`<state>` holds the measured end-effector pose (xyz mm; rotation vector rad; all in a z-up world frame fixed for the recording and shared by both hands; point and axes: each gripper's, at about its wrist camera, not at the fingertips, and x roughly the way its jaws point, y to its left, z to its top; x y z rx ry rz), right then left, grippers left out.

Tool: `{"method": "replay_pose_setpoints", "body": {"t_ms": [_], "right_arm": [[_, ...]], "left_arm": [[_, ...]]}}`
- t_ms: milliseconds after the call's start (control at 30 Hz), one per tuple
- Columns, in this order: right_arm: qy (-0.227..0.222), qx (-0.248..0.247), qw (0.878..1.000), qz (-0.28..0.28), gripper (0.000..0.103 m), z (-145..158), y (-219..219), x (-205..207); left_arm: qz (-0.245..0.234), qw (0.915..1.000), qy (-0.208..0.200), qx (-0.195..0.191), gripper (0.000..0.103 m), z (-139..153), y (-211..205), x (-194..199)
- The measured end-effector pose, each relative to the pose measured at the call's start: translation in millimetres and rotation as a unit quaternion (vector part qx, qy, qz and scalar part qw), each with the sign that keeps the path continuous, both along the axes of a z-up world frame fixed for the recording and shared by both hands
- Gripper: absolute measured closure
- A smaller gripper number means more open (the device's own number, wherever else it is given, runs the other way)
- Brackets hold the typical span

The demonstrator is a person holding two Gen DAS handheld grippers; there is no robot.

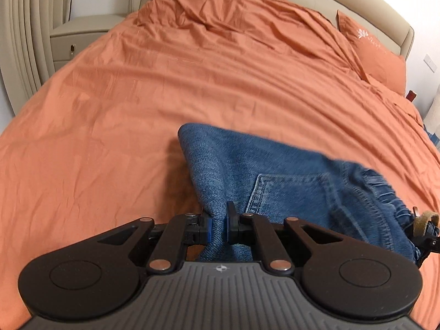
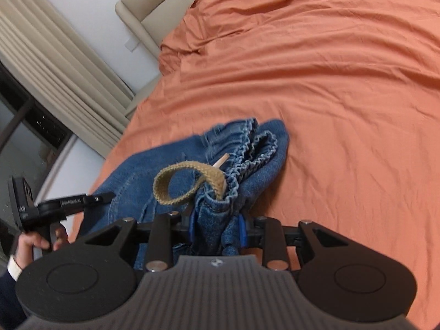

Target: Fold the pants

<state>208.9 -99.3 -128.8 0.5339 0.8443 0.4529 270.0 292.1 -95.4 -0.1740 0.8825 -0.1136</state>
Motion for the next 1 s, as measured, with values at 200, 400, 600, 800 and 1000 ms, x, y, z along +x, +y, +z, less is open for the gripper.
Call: {"method": "replay_pose_setpoints", "body": {"t_ms": [200,400,600,800,1000], "right_arm": [[0.044,-0.015,0.999,-0.014,0.078,-41.0,0.2,-3.8],[0.07,-0.01,0.997,-0.023,0.075,-57.5,-3.1,1.4],[0.058,-0.048,0.997,-0.018,0.065,-39.6,0.3,-2.6],[-0.024,-0.12,0.992,-0.016,0.064,4.0,-1.9,-26.3],[-0.109,-0.183,0.977,0.019,0.071,28.3,32.3,-38.4]], "left_arm": [[0.012,0.9996,0.02,-0.017,0.086,-28.3,10.2,0.2],[0.033,0.9989,0.031,0.011,0.064,-20.2,22.4,-5.0],[0.052,0.9892,0.063,0.122,0.08,-0.6,31.4,-42.6],[0.047,0.9965,0.01,0.068,0.08,31.7,30.8,-96.1],[0.007,0.9973,-0.023,0.069,0.079,35.0,-8.7,-114.6]]}}
